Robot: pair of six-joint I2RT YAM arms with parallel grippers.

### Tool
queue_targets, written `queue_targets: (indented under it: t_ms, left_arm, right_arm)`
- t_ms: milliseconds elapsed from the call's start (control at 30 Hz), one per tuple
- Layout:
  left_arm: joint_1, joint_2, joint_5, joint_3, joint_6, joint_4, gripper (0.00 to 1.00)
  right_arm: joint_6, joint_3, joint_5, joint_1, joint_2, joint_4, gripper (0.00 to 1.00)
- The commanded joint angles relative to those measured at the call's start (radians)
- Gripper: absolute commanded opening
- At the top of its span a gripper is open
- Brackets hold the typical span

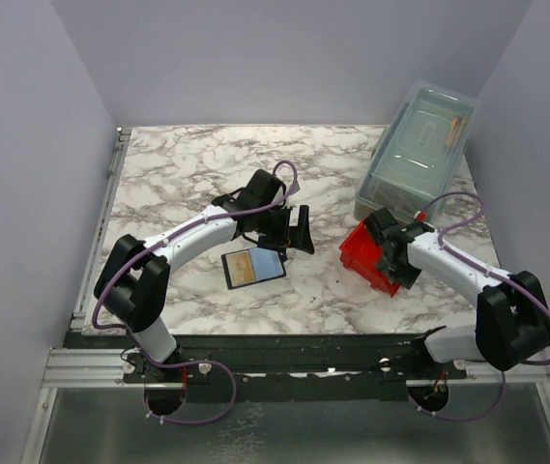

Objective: Put the credit cards into the card holder
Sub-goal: Pick up the credit card from the storage box.

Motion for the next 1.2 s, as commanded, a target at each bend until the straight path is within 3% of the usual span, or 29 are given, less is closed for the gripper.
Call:
queue_targets:
  t_ms: [0,433,1167]
  left_arm:
    - [-0.006,0.013,0.026,0.002,0.019,0.011,0.96]
    - [-0.005,0.014,0.029,-0.001,0.02,0.011,0.96]
    - [-0.004,0.02,0.037,0.0,0.023,0.012,0.96]
  right_arm:
    - [-0.007,0.027,-0.002,-0.003,-0.021,-0.054,0.55]
    - [-0.024,0.065,-0.013,-0.004,-0.033,-0.102,0.5]
    - [-0.06,0.104,-0.011,-0.006,-0.003,-0.132,0.3]
